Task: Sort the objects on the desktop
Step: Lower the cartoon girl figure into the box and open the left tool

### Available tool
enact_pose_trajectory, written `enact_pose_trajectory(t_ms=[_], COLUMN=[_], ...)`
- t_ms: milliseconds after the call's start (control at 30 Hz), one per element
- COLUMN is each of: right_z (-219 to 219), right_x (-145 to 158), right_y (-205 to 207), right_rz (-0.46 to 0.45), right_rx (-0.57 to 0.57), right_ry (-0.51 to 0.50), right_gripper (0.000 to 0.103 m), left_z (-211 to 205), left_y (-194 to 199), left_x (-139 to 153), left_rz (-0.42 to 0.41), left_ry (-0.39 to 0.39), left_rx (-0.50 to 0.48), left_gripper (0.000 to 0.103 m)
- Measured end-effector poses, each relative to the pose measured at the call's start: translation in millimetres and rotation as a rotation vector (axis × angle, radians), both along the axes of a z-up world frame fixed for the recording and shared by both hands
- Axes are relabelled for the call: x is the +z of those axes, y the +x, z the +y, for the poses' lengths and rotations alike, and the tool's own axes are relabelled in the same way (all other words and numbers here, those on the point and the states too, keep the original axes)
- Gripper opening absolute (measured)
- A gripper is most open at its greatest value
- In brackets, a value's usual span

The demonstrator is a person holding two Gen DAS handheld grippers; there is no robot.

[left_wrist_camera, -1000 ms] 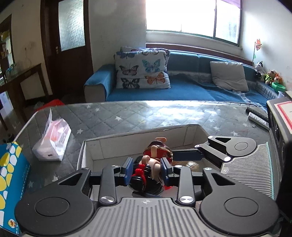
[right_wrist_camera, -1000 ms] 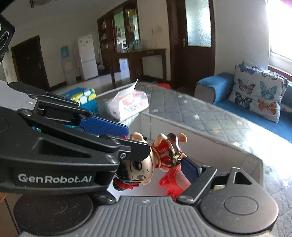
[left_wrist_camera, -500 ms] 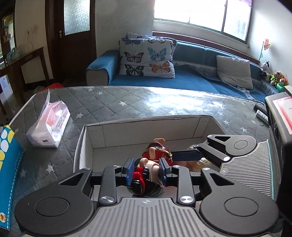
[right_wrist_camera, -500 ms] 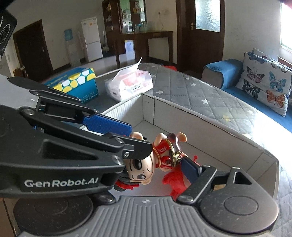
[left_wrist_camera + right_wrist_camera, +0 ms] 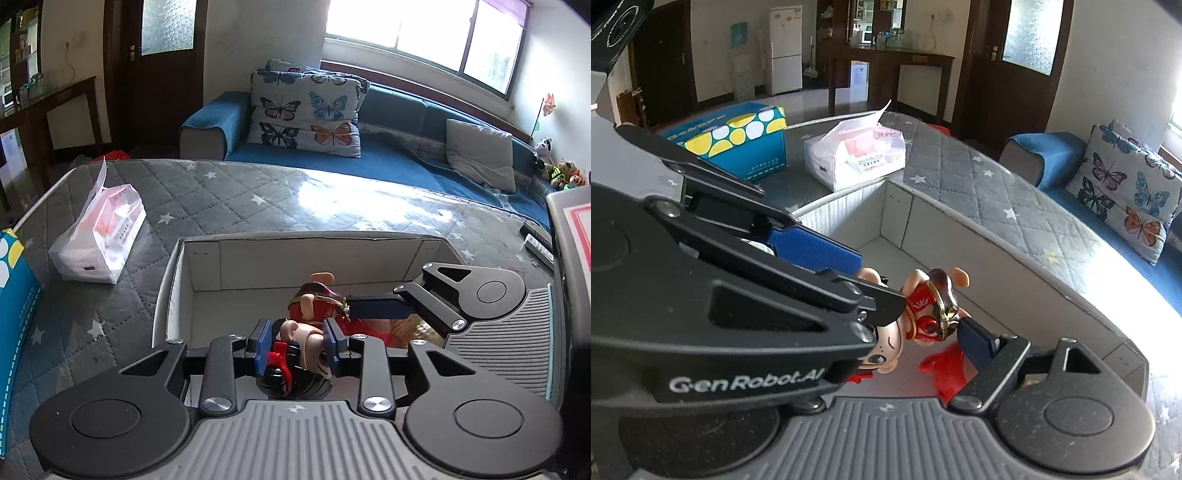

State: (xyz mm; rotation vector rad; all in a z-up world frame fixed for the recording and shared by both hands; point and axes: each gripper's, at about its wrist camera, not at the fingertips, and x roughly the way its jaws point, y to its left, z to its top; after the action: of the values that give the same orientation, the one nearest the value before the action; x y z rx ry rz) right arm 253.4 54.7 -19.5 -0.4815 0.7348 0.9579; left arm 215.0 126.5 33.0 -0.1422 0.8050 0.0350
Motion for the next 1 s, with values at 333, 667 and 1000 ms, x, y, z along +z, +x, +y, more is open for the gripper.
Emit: enact_pose_trajectory(t_ms=[333,667,1000], right_z=[3,4,1], right_x=[-9,-10,-9], right_y=[6,9,9], right_rz=[0.061,0.079,0.08], right_rx=[-0.004,-0.004,-0.005], right_ry=[-0.02,-0.028,-0.023], right_gripper=[0.085,0.085,0.086], left_z=[6,9,9], left_y=[5,6,5], left_x=[-13,-16,-16], left_rz=[0.027,0.027,0.028], left_ry=[-0.037,-0.054,-0.056], left_rx=[0.001,0.003,0.007], left_gripper=[0.033,0.033,0.034])
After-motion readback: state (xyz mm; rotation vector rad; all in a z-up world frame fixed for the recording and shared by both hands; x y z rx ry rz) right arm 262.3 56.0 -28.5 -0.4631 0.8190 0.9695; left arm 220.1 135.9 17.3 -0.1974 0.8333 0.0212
